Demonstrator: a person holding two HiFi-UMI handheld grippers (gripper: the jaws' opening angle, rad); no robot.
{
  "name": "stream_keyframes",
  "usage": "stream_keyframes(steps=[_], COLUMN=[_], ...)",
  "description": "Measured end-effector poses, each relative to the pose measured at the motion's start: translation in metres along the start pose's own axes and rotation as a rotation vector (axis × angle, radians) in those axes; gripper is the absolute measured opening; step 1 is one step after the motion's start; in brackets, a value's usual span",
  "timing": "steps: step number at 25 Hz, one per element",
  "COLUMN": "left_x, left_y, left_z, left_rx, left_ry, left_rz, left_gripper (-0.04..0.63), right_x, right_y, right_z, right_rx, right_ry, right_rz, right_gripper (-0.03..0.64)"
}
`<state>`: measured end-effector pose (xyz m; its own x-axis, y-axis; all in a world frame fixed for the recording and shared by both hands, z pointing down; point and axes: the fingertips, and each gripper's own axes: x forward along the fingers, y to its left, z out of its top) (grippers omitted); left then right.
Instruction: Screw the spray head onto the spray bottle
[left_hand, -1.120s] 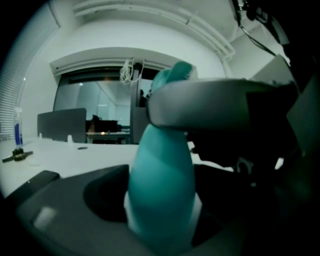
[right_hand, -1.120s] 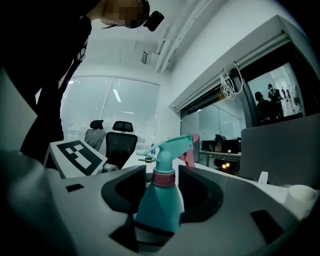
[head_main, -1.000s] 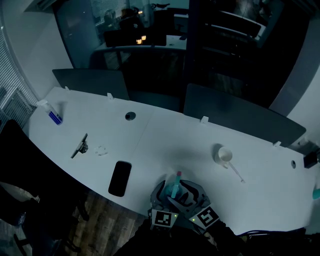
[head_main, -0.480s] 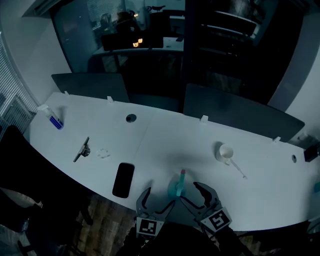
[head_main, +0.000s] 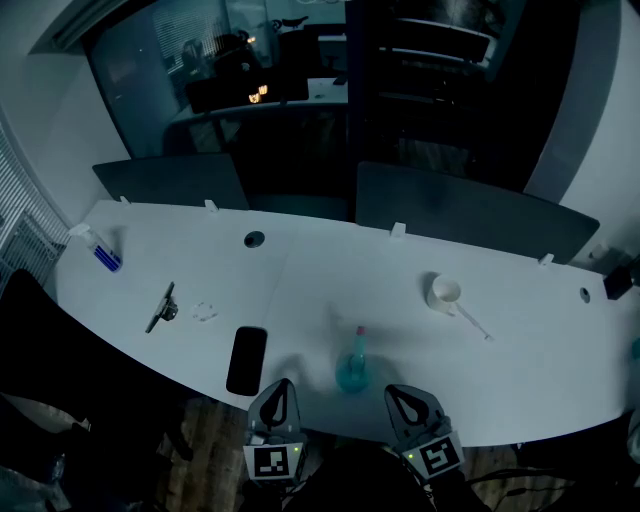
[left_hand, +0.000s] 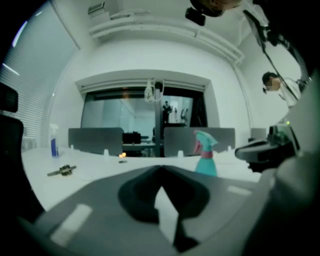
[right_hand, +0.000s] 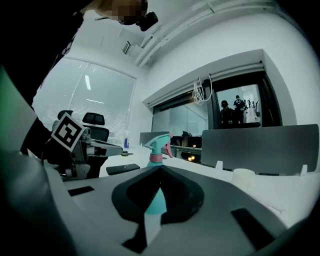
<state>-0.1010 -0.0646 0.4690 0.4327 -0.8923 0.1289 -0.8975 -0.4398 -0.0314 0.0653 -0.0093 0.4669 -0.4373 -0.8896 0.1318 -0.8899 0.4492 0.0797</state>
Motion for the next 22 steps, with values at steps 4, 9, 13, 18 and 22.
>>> stream_keyframes(steps=[4, 9, 13, 18, 22], left_x=[-0.019, -0.059, -0.106, -0.165, -0.199], left_y=[0.001, -0.021, -0.060, -0.113, -0.127], left_z=[0.018, 0.024, 0.033, 0.044, 0.045], left_rx=[0.091, 0.022, 0.029, 0.074, 0.059], left_ry=[-0.039, -0.024, -0.058, -0.074, -0.065], left_rz=[0.097, 0.155, 0.202, 0.244, 0.295], left_gripper=[0.002, 0.002, 0.002, 0.002, 0.002], right_x=[-0.015, -0.049, -0.097, -0.153, -0.178], right_y=[-0.004, 0.001, 0.008, 0.023, 0.034], right_z=[0.004, 0.017, 0.019, 0.012, 0.011], right_rx=[-0.009, -0.059, -0.078, -0.089, -0.095], right_ry=[-0.005, -0.024, -0.029, -0.038, -0.030], right_rz=[-0.022, 0.005, 0.045, 0.104, 0.117], right_gripper=[0.005, 0.005, 0.005, 0.005, 0.005])
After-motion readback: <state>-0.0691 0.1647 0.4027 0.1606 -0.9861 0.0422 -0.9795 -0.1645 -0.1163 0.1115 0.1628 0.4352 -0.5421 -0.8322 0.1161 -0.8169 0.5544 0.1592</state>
